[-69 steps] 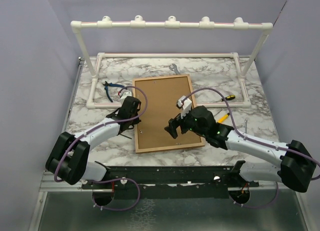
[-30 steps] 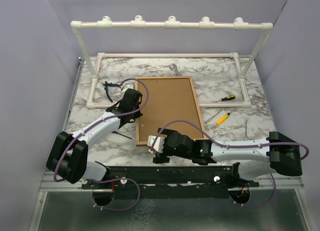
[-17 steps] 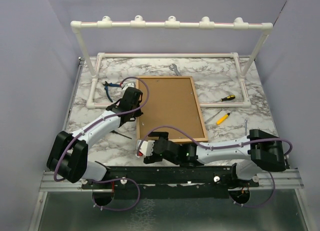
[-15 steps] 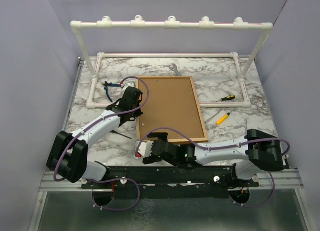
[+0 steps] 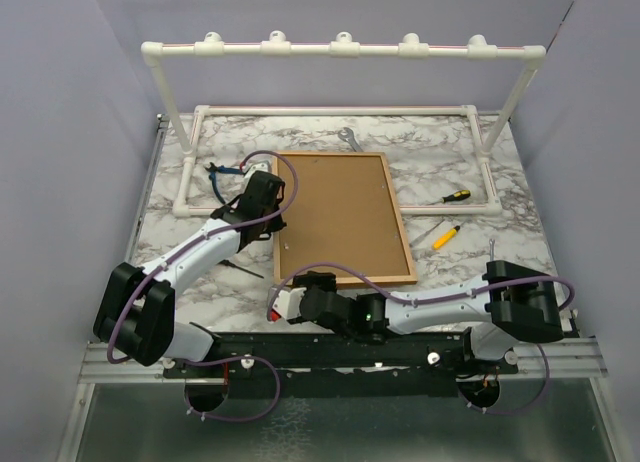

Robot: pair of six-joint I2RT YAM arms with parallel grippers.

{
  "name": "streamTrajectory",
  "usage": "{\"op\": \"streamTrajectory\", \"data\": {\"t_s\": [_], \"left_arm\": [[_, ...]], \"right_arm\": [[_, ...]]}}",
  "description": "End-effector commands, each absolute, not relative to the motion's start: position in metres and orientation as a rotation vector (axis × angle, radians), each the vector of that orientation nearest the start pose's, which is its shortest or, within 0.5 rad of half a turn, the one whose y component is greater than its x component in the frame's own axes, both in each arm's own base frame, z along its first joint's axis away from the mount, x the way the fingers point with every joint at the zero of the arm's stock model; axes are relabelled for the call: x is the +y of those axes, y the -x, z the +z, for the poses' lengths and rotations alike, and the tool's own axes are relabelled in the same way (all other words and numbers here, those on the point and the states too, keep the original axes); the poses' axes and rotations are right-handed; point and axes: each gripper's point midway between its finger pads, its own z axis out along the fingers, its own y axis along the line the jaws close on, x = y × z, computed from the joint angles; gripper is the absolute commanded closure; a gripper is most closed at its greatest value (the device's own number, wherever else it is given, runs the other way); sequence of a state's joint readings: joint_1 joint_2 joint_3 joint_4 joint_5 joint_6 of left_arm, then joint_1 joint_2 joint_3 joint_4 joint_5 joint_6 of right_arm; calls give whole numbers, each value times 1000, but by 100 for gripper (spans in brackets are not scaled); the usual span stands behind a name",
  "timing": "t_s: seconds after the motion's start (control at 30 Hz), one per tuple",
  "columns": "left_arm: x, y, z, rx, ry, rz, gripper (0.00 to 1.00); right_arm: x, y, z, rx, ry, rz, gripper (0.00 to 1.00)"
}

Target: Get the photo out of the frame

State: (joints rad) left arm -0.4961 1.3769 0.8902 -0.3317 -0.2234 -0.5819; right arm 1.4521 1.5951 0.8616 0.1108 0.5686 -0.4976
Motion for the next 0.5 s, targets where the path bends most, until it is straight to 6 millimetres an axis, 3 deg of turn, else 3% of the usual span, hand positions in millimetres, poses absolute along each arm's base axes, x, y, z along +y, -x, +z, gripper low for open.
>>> {"op": "streamTrajectory", "data": {"t_s": [0.0, 0.33, 0.47], "left_arm": [[-174, -341, 140, 2277, 206, -395, 100], [-163, -344, 140, 2273, 271, -414, 100], [-154, -346, 146, 2243, 312, -429, 97]], "right_arm": [[385, -158, 109, 1396, 1530, -98, 45], [383, -155, 113, 1391, 1508, -70, 81], [381, -155, 113, 1396, 1495, -66, 89]]}}
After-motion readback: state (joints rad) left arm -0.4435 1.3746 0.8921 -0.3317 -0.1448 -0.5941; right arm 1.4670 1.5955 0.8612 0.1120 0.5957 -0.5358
